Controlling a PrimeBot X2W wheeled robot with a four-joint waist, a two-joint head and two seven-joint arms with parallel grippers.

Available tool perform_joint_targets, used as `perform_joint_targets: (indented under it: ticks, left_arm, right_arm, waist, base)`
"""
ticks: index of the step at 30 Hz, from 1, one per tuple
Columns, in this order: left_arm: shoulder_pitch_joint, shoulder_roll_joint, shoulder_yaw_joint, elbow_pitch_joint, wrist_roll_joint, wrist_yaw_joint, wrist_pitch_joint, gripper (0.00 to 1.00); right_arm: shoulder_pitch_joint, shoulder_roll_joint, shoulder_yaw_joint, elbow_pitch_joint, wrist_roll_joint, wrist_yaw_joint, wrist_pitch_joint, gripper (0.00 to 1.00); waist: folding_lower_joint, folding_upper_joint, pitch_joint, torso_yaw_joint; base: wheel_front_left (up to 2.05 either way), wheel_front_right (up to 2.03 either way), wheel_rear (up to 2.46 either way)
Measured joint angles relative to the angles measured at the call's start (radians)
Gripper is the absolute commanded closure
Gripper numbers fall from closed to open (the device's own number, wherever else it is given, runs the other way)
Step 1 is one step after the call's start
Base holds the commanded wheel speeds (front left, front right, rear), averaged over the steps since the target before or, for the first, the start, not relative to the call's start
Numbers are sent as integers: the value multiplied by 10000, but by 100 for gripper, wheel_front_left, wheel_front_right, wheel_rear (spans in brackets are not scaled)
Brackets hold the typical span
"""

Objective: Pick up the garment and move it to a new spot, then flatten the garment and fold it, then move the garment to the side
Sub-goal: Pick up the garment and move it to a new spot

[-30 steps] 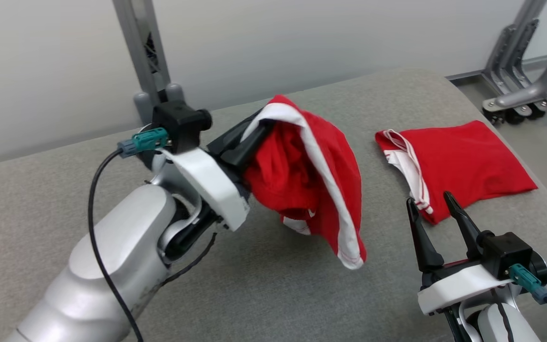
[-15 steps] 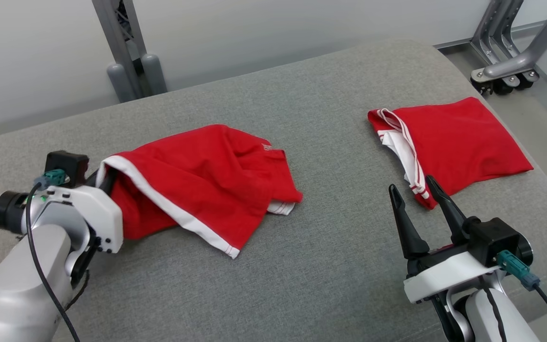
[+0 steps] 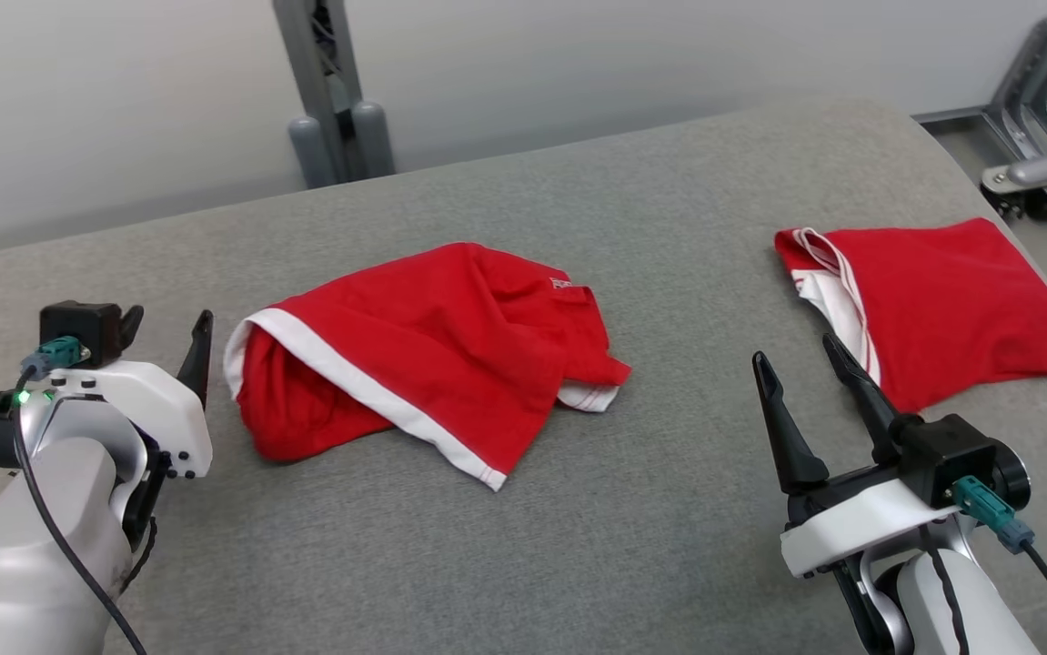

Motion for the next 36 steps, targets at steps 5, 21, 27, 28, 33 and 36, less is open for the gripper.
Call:
perform_joint_targets:
  ticks: [5,21,27,28,33,36]
  left_arm:
    - [33,128,784,-1327,263,420,-33,0]
    - [5652,-1066,5712,-7988,4157,1613,-44,0]
    - [7029,-2337,6895,-8953,5323,1047,-44,0]
    - [7109,-2479,7102,-9181,5407,936,-44,0]
    - [7571,-2773,7586,-9777,5820,382,-44,0]
    - [7626,-2777,7816,-9827,5814,194,-44,0]
  right_arm:
    - [58,-4,-2,-178,-215,0,0,0]
    - [581,-382,230,-562,-514,0,0,0]
    - [728,-397,357,-428,-671,0,0,0]
    - [732,-389,362,-414,-671,0,0,0]
    - [732,-353,337,-355,-556,0,0,0]
    - [731,-343,314,-339,-535,0,0,0]
  waist:
    - [0,0,-190,429]
    - [0,0,-775,1920]
    - [0,0,-803,2102]
    - [0,0,-804,2125]
    - [0,0,-804,2149]
    - [0,0,-795,2151]
  base:
    - [0,0,0]
    - [0,0,0]
    - [0,0,0]
    - [0,0,0]
    - [0,0,0]
    - [0,0,0]
